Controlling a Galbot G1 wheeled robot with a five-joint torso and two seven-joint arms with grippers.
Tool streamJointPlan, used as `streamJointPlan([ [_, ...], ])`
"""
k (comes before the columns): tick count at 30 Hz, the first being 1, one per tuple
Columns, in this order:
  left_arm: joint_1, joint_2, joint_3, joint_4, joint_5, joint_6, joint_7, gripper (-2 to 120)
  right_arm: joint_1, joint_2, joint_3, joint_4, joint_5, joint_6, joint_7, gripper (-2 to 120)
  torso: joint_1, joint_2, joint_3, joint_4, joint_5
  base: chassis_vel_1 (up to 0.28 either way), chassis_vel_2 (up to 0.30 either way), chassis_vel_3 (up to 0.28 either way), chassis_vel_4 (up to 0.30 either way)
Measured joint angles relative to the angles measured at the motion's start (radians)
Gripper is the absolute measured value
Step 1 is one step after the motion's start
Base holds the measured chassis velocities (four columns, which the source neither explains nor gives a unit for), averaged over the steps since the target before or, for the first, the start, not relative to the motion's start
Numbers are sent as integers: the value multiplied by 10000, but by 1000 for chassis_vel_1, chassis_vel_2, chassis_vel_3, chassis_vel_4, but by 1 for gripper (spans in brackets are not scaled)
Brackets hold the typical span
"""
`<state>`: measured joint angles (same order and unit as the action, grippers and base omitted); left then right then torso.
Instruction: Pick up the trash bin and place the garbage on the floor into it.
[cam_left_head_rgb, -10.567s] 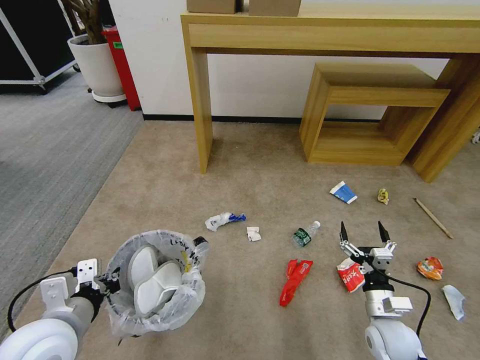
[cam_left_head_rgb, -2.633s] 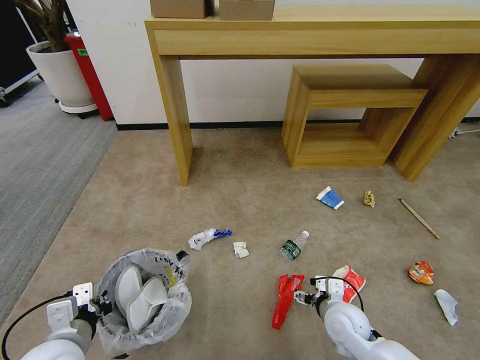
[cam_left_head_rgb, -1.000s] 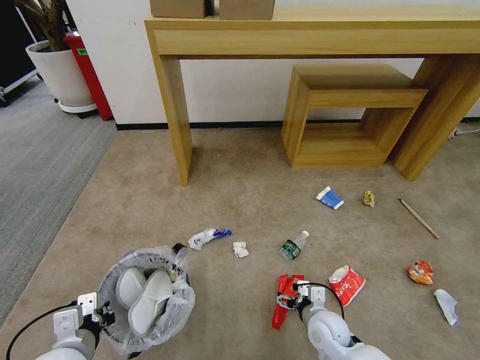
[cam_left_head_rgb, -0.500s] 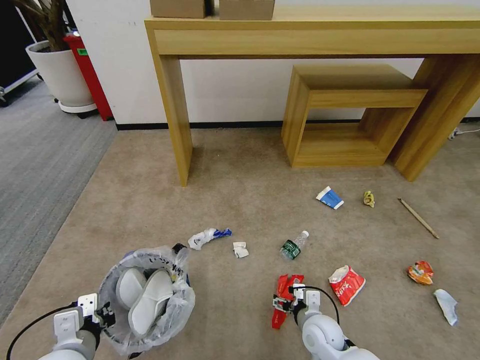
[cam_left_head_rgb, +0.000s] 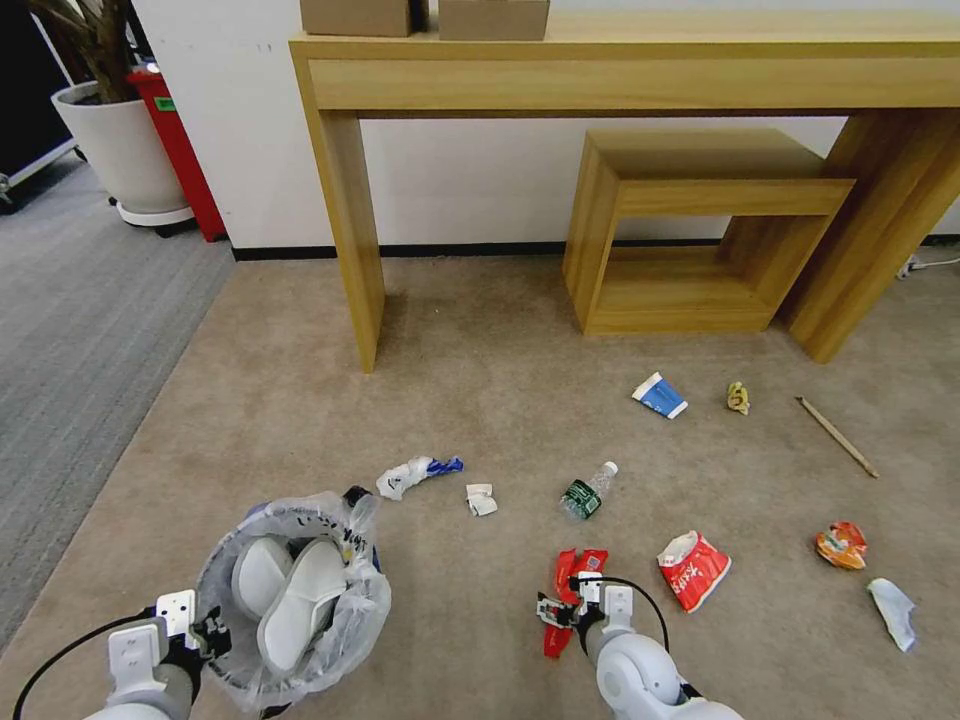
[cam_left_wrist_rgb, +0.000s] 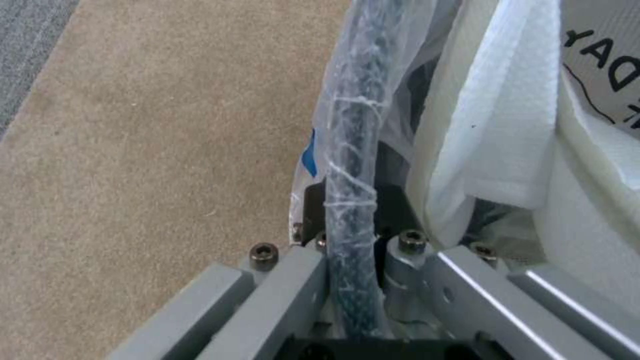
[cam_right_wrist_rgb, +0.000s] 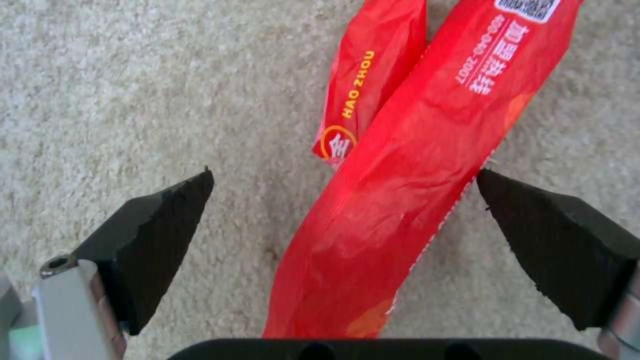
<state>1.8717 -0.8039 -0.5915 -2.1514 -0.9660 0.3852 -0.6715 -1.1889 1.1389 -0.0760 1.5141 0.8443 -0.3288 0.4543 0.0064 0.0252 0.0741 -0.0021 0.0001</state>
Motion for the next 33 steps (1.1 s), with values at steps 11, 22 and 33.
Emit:
streamJointPlan([
  [11,39,-5,16,-35,15,3,0,0,171,130,-150,-253,-97,183,-145,100,0,0,0,-1,0,0,0,0,0],
  [22,51,-7,52,-29,35,3,-1,0,336,232,-278,-458,-129,314,-319,100,0,0,0,0,0,0,0,0,0],
  [33,-31,48,125,64,35,-5,-3,0,524,345,-363,-653,-305,499,-318,98,0,0,0,0,2,0,0,0,0],
])
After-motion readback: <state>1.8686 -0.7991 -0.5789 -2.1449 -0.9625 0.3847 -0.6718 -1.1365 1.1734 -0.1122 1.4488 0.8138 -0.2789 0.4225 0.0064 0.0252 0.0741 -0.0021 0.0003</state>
